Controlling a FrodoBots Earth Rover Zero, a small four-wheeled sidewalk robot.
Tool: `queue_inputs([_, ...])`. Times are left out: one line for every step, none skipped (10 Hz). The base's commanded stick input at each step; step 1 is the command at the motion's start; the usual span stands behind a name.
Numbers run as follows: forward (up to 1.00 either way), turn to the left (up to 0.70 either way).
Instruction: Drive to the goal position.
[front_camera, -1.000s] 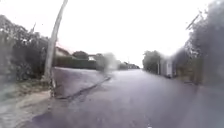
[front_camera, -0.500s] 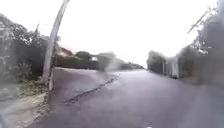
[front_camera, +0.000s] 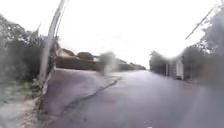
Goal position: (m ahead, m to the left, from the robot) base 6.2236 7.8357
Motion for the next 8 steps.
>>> queue_inputs([0.7, -0.26])
queue_inputs([0.7, -0.35])
queue_inputs([0.7, -0.21])
queue_inputs([0.7, -0.02])
queue_inputs([0.7, 0.0])
queue_inputs([0.7, 0.0])
queue_inputs([0.7, 0.0])
queue_inputs([0.7, 0.0])
